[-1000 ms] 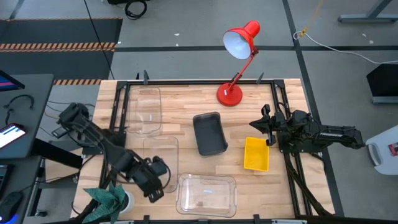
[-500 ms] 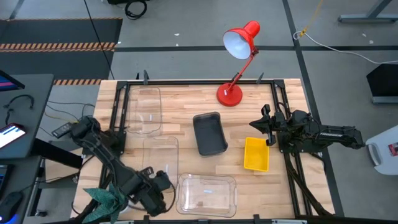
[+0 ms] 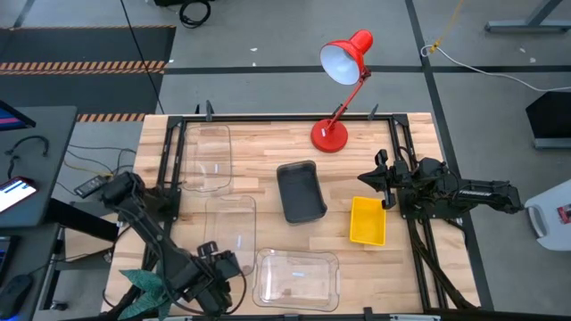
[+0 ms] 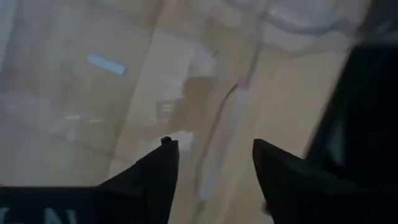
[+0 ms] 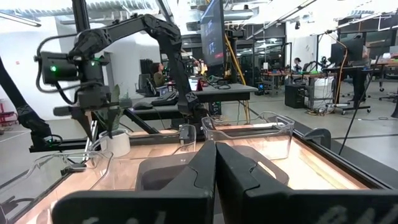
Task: Stack baskets by color
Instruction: Stack the middle transparent bin on the top transparent bin
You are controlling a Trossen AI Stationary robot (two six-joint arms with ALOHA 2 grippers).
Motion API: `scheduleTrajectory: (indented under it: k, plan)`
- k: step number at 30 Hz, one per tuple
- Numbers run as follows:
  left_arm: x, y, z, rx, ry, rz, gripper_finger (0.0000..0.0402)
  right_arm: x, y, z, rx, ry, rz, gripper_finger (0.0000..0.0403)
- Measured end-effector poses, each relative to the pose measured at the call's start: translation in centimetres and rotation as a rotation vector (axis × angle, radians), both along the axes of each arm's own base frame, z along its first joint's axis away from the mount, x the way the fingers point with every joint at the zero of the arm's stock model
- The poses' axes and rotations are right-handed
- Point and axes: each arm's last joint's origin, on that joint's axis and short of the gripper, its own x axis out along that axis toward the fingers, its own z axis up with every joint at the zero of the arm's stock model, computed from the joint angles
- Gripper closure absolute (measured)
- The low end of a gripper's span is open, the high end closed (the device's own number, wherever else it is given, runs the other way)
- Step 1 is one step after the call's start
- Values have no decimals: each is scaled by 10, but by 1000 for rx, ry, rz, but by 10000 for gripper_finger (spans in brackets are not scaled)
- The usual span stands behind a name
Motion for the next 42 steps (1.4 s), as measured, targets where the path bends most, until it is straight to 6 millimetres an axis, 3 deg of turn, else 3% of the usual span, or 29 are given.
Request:
scheduleTrajectory:
  k: [10, 22, 33, 42]
  plan:
    - [0, 2, -34, 88, 84, -63, 207, 0, 0, 0, 0, 0, 0, 386]
    - [9, -9, -73, 130, 168, -116, 251, 0, 0, 0, 0, 0, 0, 386]
    - [12, -10, -77, 125, 170, -115, 300, 0, 0, 0, 0, 0, 0, 386]
    - [12, -10, -77, 132, 175, -132, 391, 0, 0, 0, 0, 0, 0, 386]
